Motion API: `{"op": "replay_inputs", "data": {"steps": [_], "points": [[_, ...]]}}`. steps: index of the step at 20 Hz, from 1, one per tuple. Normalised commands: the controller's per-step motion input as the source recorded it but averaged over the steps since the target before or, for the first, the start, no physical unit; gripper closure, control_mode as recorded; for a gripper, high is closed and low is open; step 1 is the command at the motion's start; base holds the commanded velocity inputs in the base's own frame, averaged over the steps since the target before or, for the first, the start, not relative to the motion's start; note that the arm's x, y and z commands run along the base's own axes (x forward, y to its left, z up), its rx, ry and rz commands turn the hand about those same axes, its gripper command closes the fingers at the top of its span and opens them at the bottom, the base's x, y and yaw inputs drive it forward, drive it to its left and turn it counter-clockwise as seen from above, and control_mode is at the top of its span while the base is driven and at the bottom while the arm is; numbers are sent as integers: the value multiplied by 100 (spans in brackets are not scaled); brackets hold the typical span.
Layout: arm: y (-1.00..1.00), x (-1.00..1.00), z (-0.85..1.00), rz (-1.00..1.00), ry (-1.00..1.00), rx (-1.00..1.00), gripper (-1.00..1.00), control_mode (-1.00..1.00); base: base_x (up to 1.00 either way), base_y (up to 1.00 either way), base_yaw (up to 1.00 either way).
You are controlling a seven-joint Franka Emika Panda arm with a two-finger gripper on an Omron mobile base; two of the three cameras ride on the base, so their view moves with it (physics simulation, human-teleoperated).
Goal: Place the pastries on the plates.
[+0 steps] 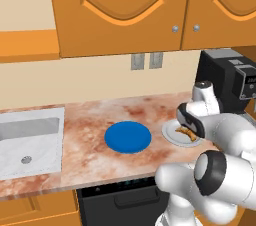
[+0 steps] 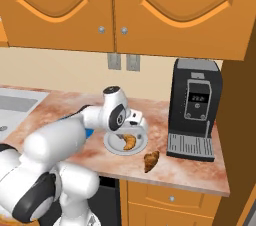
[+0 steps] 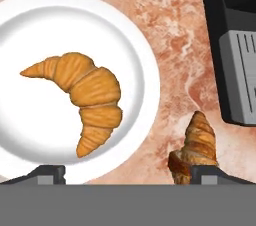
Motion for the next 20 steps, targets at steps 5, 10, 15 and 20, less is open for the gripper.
{"op": "replay_inputs", "data": {"steps": [5,10,15,20], "points": [[-32,-46,6,-5,1,11,-100,-100,0,0,0],[-26,-28,0,-4,1,10,-100,-100,0,0,0],[-21,-13,0,-5,1,2,-100,-100,0,0,0],[-24,0,0,-7,3,0,-100,-100,0,0,0]]}}
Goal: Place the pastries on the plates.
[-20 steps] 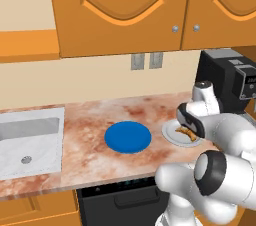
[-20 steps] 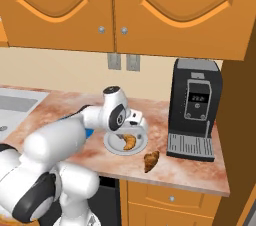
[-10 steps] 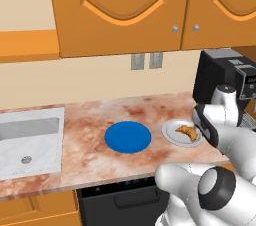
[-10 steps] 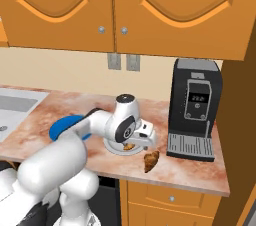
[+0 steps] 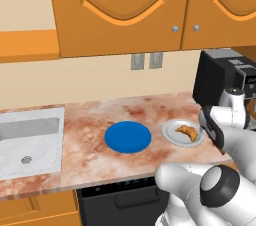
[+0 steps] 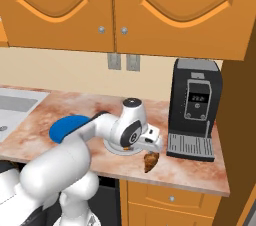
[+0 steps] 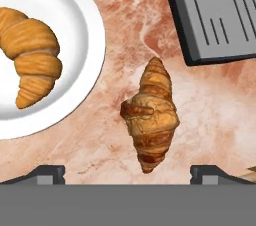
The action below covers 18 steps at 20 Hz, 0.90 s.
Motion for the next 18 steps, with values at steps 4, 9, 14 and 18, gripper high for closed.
{"op": "replay_inputs", "data": {"steps": [4,9,14,18], "points": [[-26,0,-2,-5,2,0,-100,-100,0,0,0],[-15,0,-14,-3,4,0,-100,-100,0,0,0],[0,0,-33,-1,10,0,-100,-100,0,0,0],[0,0,-24,0,11,1,-100,-100,0,0,0]]}}
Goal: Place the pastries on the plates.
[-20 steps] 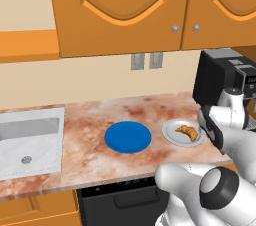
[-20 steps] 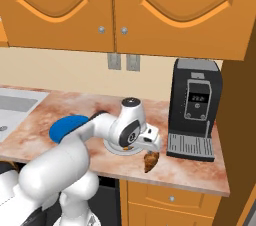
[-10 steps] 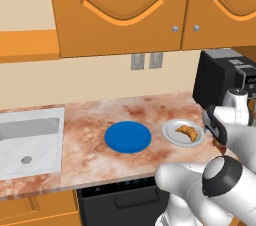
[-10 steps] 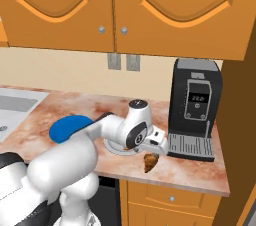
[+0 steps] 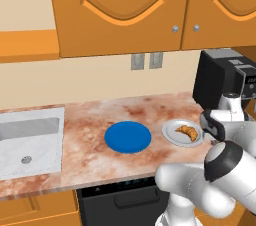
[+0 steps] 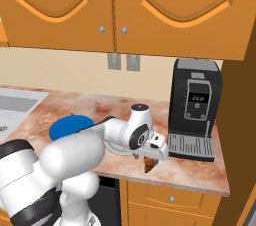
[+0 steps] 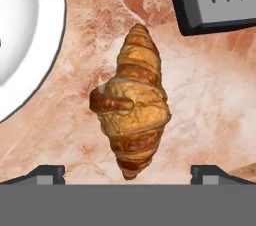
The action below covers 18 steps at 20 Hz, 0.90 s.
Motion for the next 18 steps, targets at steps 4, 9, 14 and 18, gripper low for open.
{"op": "replay_inputs", "data": {"steps": [4,9,14,18], "points": [[0,6,-18,0,8,1,-100,-100,0,0,0],[-7,8,-17,0,6,1,-100,-100,0,0,0],[-15,5,-22,0,3,2,-100,-100,0,0,0],[-11,5,-22,0,0,0,-100,-100,0,0,0]]}}
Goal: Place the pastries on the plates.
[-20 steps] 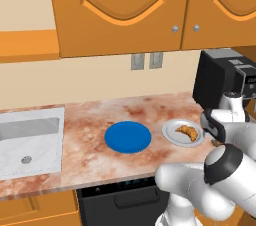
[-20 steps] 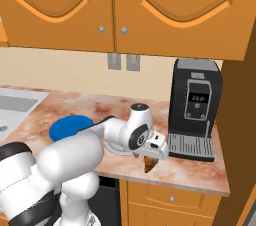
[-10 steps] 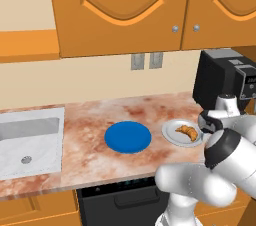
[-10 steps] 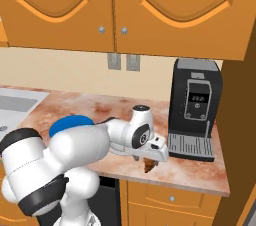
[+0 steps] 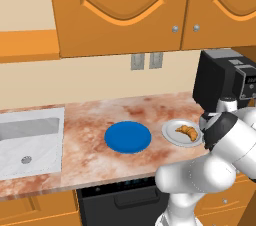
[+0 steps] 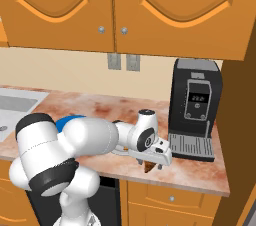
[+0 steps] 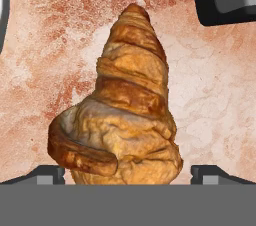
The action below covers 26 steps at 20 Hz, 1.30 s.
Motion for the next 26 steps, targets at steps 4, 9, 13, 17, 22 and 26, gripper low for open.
{"op": "replay_inputs", "data": {"steps": [4,9,13,17,22,26], "points": [[-1,4,-13,0,0,0,100,-100,0,0,0],[0,-1,0,0,0,0,100,-100,0,0,0],[3,-18,8,0,-1,0,100,-100,0,0,0],[8,-69,88,0,-7,-1,100,-100,0,0,0],[65,-32,85,0,-7,-4,100,-100,0,0,0],[100,0,40,2,-4,-4,100,-100,0,0,0]]}}
